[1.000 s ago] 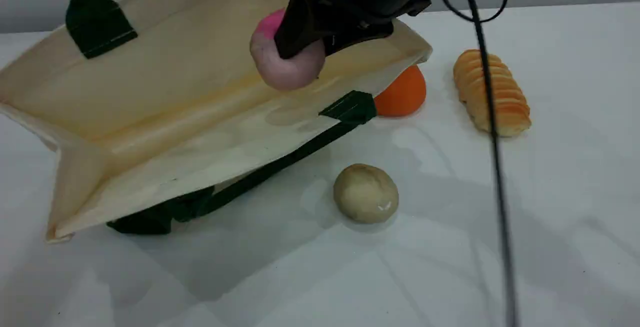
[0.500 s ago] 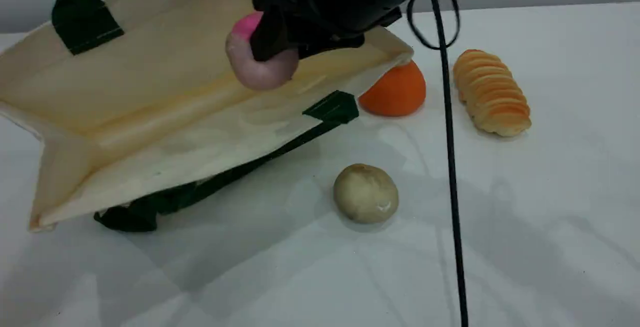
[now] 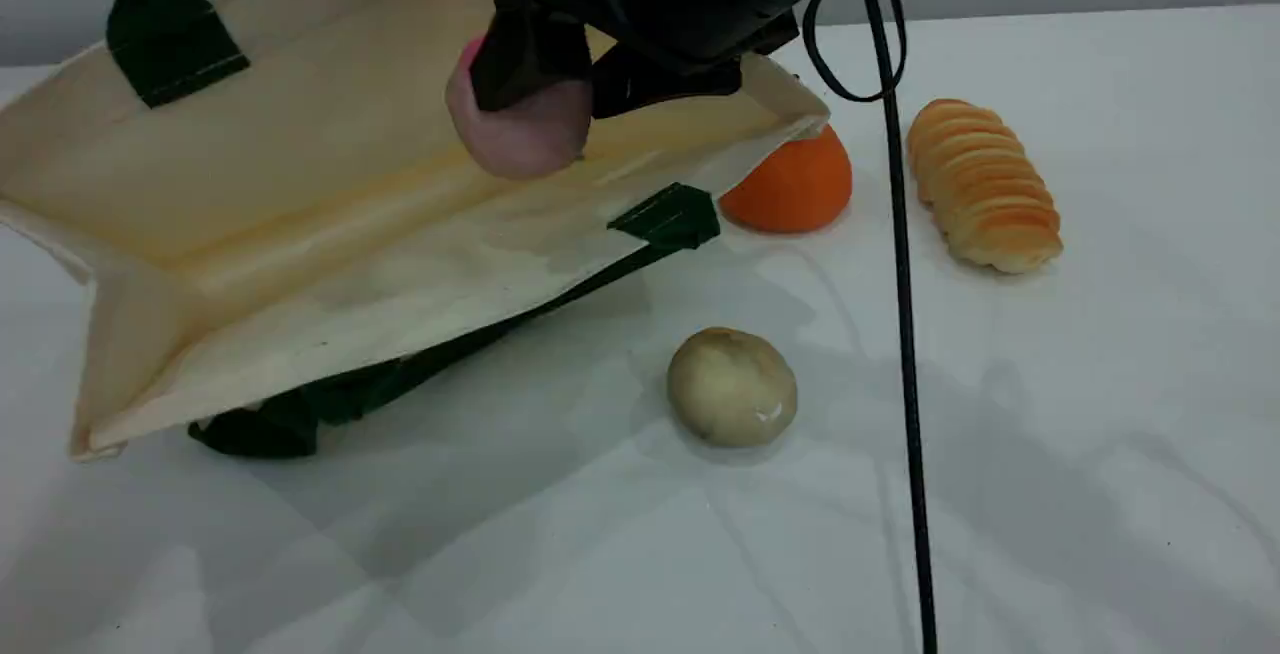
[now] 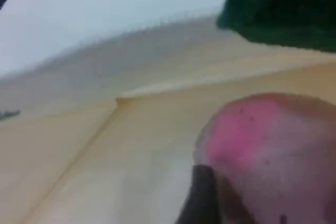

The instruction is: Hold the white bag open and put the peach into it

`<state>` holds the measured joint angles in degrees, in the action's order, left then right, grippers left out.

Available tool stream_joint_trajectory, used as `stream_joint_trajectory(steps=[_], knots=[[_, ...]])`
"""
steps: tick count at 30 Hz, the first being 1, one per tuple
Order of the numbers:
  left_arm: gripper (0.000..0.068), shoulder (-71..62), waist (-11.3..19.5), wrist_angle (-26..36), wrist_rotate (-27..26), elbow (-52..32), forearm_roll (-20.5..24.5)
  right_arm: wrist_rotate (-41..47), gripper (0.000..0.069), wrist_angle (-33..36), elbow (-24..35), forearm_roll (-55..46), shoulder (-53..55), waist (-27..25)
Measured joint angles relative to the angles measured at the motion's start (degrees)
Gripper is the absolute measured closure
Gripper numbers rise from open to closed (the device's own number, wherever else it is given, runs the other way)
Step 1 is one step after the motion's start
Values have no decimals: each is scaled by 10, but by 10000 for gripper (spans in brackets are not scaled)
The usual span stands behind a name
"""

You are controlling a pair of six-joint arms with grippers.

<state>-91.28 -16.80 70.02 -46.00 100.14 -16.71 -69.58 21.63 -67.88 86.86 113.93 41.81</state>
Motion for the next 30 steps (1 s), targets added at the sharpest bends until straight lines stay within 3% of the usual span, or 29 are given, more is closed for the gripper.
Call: stream_joint_trajectory(steps=[4, 16, 22, 30], knots=[[581, 0, 0, 0, 0, 0, 1, 0, 101, 0, 0, 0, 0, -1], [581, 0, 0, -1, 0, 0, 2, 6, 136, 54, 0, -62, -36, -1], [581, 0, 0, -1, 0, 0, 4, 59, 283, 91, 0, -155, -76, -1], [581, 0, 0, -1, 0, 0, 4, 215, 620, 152, 0, -341, -122, -33]])
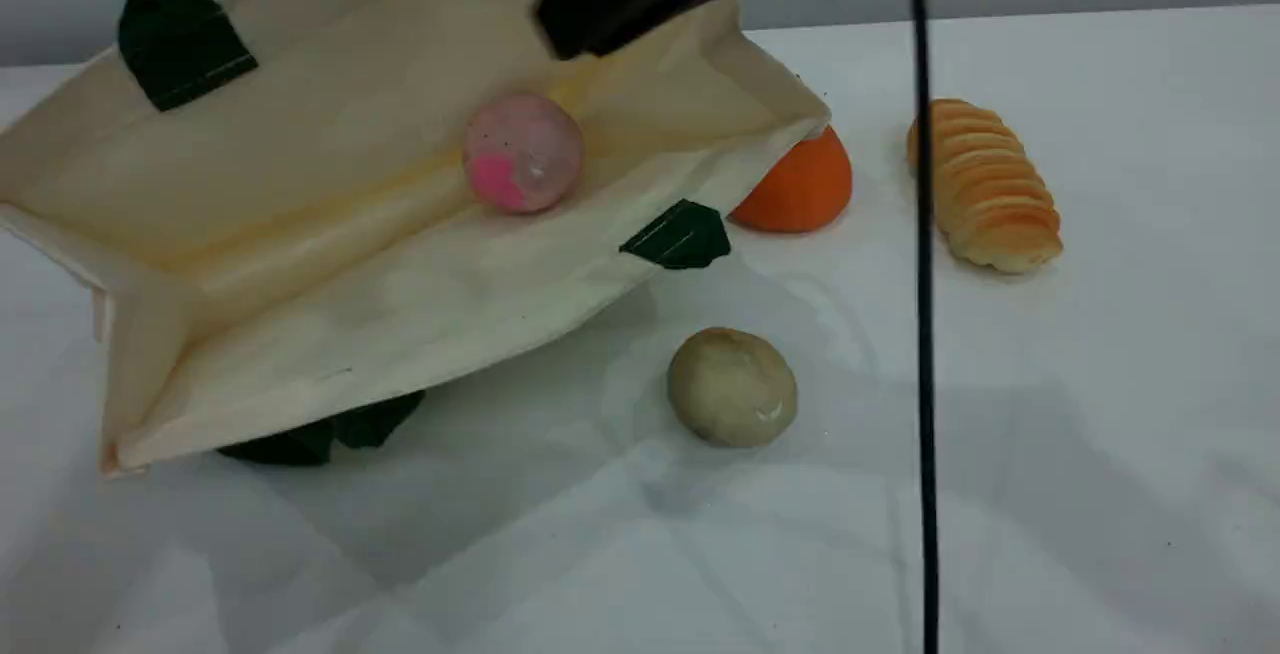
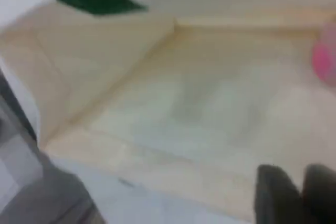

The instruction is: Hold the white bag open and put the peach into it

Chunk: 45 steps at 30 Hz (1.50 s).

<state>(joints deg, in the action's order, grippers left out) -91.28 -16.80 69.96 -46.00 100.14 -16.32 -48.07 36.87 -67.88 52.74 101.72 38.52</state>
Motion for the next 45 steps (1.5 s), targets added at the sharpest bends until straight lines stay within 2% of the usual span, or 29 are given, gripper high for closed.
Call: stream_joint_trajectory(steps=[3, 12, 21, 25, 29, 32, 38, 41, 45], knots=[[581, 0, 0, 0, 0, 0, 0, 67, 678, 20, 0, -72, -28, -24], [581, 0, 0, 0, 0, 0, -1, 223, 682, 44, 0, -254, -124, -98], [581, 0, 0, 0, 0, 0, -4, 295, 682, 58, -1, -376, -138, -106], [570, 0, 0, 0, 0, 0, -5, 297, 682, 58, -2, -379, -138, -106], [506, 0, 0, -1, 0, 0, -46, 296, 682, 58, -2, -379, -138, -106], [419, 1, 0, -2, 0, 0, -75, 296, 682, 55, -2, -379, -138, -106], [292, 1, 0, -2, 0, 0, -81, 296, 681, 55, -6, -379, -138, -106], [265, 1, 0, -1, 0, 0, -81, 296, 680, 58, -6, -379, -138, -106], [279, 1, 0, 0, 20, 0, -81, 296, 680, 58, -6, -379, -138, -106]])
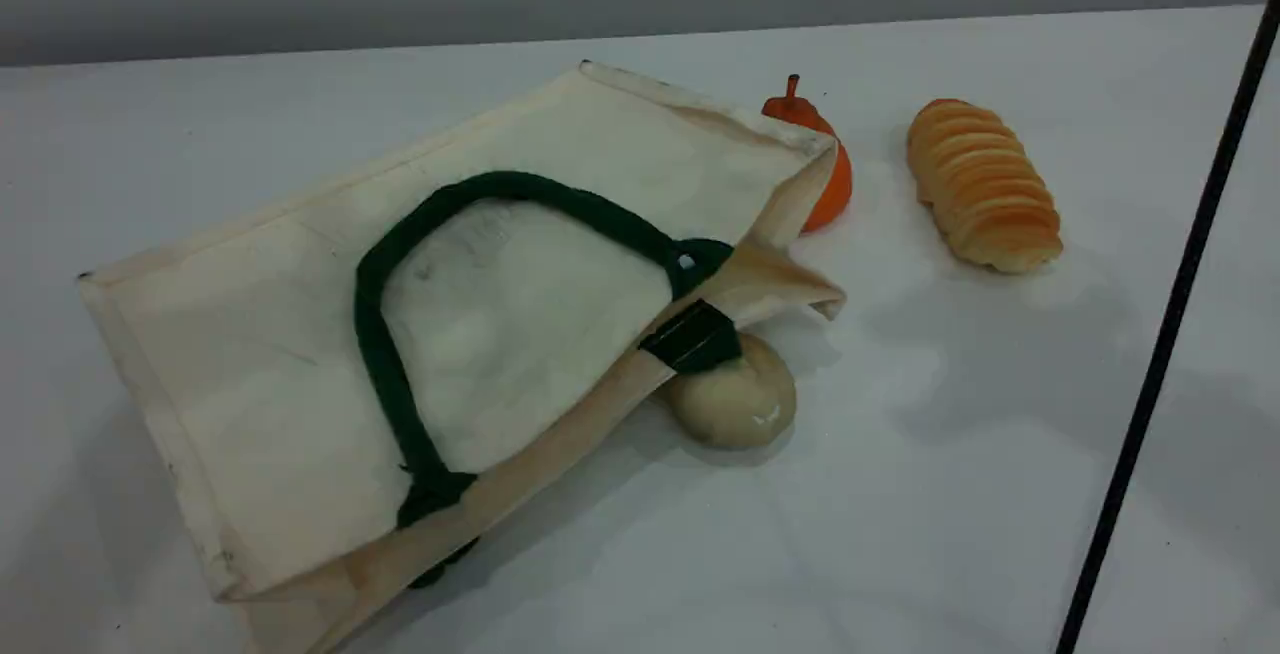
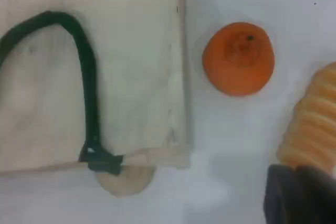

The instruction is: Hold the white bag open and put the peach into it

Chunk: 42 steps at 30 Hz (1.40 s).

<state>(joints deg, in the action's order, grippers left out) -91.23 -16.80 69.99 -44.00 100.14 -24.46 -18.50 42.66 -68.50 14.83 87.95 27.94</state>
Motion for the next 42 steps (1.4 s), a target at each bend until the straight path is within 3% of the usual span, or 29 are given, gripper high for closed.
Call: stream_joint_trajectory(steps=[3, 10, 12, 16, 23, 28, 35, 38, 42], knots=[[349, 1, 0, 0, 51, 0, 15, 1, 680, 2, 0, -1, -5, 0], [641, 35, 0, 0, 159, 0, 108, 25, 680, 2, 1, -30, -75, 0], [670, 54, 0, 0, 189, 0, 137, 38, 680, 1, 1, -42, -102, 0], [673, 101, 0, 1, 263, 0, 178, 84, 680, 12, 1, -78, -162, 0], [673, 212, 0, 2, 375, -1, 249, 185, 678, 95, 1, -205, -287, 0], [673, 314, 0, 0, 395, -42, 232, 220, 678, 149, 1, -251, -386, 0], [673, 489, 0, 0, 400, -198, 220, 228, 676, 234, 9, -211, -519, 0], [673, 566, 0, 1, 400, -269, 221, 224, 675, 274, 37, -181, -569, 0], [673, 666, 0, 1, 399, -352, 226, 218, 675, 274, 97, -177, -638, 0]])
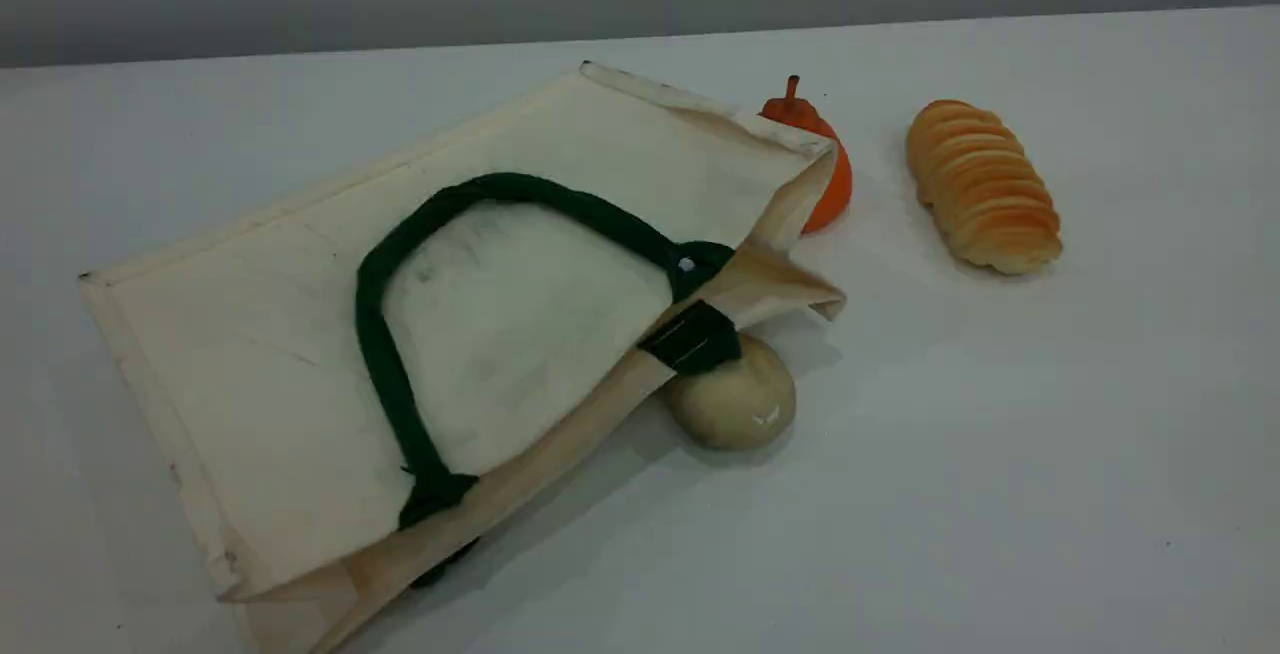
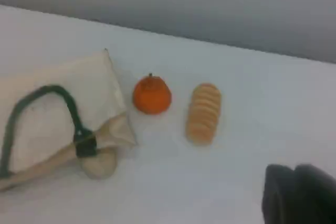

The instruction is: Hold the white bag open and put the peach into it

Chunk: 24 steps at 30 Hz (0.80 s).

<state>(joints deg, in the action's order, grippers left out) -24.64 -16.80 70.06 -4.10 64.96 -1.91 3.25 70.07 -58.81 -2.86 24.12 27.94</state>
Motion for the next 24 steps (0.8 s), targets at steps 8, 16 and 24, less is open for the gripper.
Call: stream_joint_trajectory(steps=[8, 16, 24], knots=[[673, 121, 0, -1, 2, -116, -8, -41, 675, -13, 149, 25, -155, 0], [673, 120, 0, -2, 3, -202, -41, -64, 673, -68, 247, 61, -242, 0], [673, 120, 0, -16, 3, -261, -41, -67, 672, -91, 292, 82, -241, 0]])
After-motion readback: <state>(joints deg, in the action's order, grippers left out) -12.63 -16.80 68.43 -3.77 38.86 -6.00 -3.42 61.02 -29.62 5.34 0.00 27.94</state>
